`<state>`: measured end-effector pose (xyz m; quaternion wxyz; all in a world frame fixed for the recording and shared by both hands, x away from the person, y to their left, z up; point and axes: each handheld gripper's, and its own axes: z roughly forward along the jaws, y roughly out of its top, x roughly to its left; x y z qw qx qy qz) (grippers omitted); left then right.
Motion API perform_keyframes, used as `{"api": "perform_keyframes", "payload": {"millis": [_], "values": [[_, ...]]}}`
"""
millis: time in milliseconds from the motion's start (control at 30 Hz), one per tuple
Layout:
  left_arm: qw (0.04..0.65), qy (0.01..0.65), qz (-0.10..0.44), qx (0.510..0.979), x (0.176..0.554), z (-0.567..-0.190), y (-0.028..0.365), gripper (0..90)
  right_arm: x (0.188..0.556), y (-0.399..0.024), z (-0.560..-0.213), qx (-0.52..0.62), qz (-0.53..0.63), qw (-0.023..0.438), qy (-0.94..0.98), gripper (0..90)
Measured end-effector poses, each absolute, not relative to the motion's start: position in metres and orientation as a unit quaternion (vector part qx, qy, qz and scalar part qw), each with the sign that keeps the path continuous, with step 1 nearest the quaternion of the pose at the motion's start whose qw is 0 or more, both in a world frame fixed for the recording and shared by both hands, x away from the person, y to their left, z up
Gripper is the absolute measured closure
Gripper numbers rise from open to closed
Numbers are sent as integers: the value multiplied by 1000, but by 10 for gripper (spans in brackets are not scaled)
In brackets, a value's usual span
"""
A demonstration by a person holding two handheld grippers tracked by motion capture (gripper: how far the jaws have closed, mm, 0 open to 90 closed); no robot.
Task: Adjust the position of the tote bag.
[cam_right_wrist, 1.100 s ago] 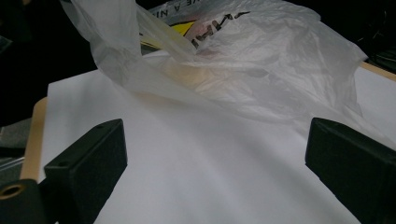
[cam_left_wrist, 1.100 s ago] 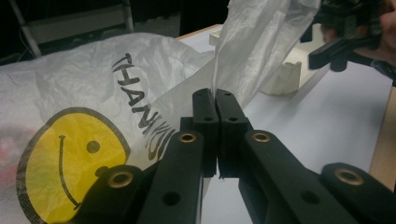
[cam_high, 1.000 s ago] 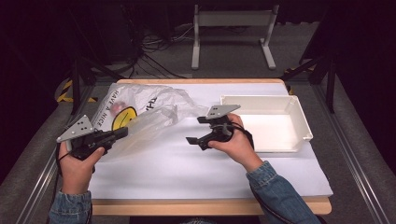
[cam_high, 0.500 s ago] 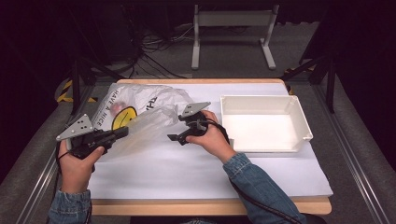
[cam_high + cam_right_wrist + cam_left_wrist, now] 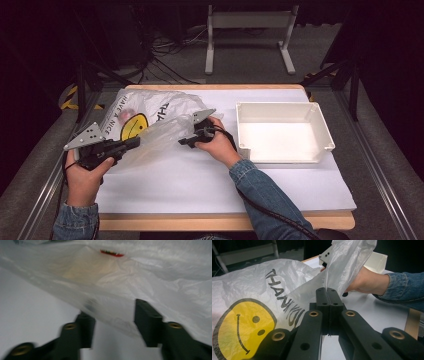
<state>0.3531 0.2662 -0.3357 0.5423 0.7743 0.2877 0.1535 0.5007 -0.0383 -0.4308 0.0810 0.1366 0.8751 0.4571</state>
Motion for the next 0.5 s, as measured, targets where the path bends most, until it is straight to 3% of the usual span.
{"api": "perform_keyframes", "payload": {"millis": [67,367,500], "values": [[545,289,153,772,354,-336,268,899,497,-41,-429,127,452,84,879,868],[550,286,159,769,351,-331,267,899,473,-53,-407,113,453,102,878,900],[552,279,162,769,350,-328,267,899,445,-60,-394,88,456,102,880,900]]}}
